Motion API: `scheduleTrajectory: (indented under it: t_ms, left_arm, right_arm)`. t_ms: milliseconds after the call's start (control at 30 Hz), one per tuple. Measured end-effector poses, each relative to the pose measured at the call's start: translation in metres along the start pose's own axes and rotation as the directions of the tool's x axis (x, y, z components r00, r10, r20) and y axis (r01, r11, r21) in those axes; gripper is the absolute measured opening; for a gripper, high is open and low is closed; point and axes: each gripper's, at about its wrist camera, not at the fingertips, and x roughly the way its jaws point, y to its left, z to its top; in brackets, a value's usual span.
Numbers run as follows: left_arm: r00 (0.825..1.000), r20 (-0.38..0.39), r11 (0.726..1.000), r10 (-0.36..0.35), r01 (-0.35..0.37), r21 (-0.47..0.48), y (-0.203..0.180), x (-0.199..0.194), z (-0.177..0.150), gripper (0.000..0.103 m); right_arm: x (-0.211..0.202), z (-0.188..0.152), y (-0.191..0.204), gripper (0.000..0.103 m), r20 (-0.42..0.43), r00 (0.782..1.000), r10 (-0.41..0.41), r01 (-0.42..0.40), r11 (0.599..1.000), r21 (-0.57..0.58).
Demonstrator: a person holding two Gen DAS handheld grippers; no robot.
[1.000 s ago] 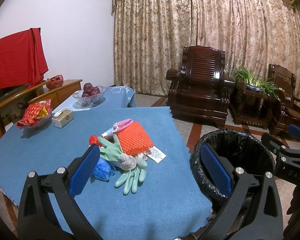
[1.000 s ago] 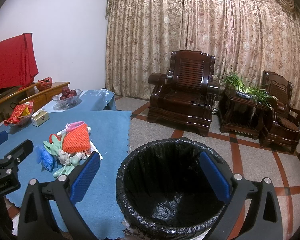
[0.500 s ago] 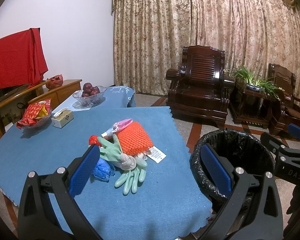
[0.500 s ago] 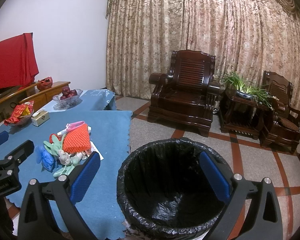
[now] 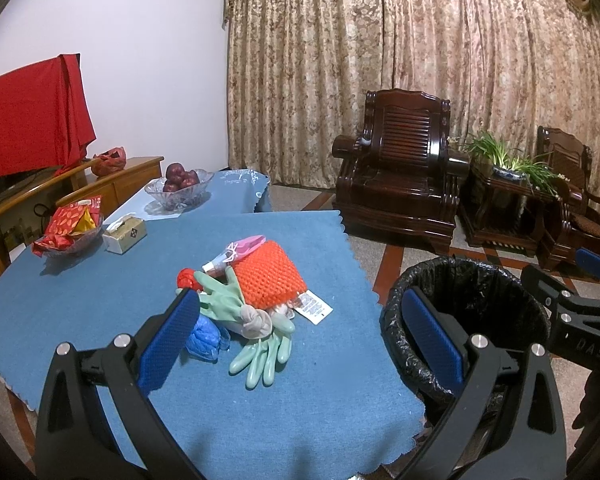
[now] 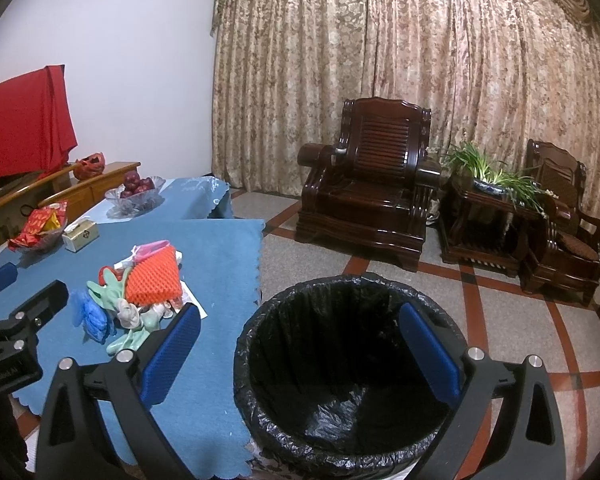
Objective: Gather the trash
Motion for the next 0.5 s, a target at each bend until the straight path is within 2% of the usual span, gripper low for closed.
scheduleTrajectory:
  t_ms: [500]
  left_arm:
    - [1.0, -0.005, 1.0, 0.0, 0.0, -0.004, 0.0017, 0.0043, -0.0024, 0.098]
  right_arm:
    - [0.0145, -0.0061, 0.0079, 0.097, -0.002, 1.0, 0.001, -0.001, 1.0, -0.002]
